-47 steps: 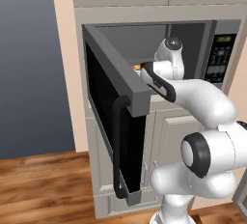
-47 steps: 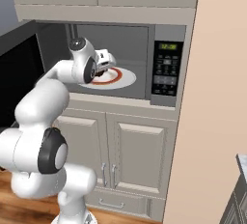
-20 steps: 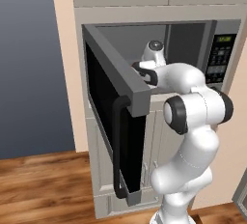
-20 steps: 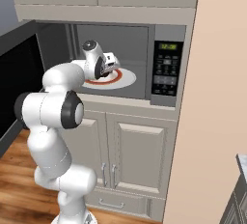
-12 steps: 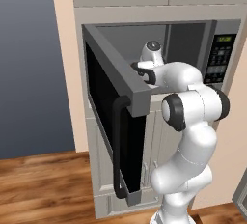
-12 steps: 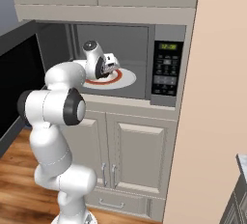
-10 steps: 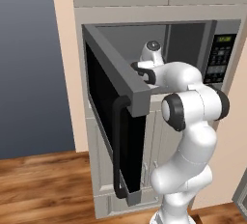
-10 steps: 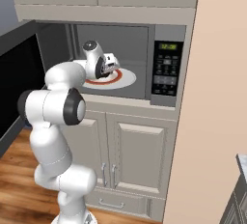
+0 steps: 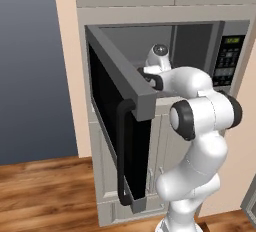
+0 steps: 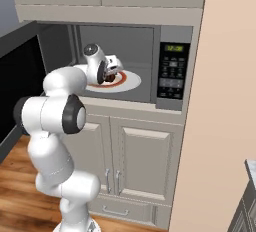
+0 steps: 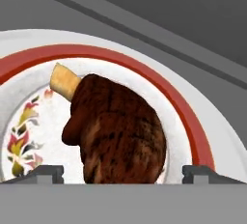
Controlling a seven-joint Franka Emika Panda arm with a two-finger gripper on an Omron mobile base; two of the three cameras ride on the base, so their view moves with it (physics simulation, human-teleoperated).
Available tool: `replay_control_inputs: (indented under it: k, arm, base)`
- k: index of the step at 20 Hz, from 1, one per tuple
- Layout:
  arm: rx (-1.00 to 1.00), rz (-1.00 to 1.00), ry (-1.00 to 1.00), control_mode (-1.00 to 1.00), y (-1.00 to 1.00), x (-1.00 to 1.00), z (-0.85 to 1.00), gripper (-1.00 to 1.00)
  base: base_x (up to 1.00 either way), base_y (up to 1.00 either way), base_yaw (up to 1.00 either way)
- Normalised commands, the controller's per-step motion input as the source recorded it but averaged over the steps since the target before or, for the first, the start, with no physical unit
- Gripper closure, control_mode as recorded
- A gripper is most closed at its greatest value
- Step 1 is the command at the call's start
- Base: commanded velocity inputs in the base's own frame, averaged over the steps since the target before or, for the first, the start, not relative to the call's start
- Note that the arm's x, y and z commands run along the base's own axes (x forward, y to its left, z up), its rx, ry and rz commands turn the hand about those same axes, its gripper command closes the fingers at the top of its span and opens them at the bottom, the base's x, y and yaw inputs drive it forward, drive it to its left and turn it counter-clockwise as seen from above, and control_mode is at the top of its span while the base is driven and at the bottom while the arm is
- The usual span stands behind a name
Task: Transport the steak from the fridge to the microwave and turn on the microwave.
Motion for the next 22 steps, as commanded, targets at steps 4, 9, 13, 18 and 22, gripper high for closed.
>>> replay_control_inputs:
  k: [4,9,13,18,22]
  arm:
    - [0.09,-0.04,-0.05,-1.00,0.00,-0.83,0.31,-1.00]
    - [0.15,-0.02,-0.02,-1.00,0.00,-0.84,0.55,-1.00]
    - [0.05,0.00,-0.13,-1.00,-0.02,-0.87,0.26,-1.00]
    - [-0.02,0.00,-0.17,-1.00,-0.02,-0.83,0.31,-1.00]
    - [-0.01,0.00,-0.10,-1.00,0.00,-0.80,0.41,1.00]
  base:
    - [0.00,0.00,0.00]
    - [0.00,0.00,0.00]
    - [0.00,0.00,0.00]
    - [0.00,0.00,0.00]
    - [0.00,0.00,0.00]
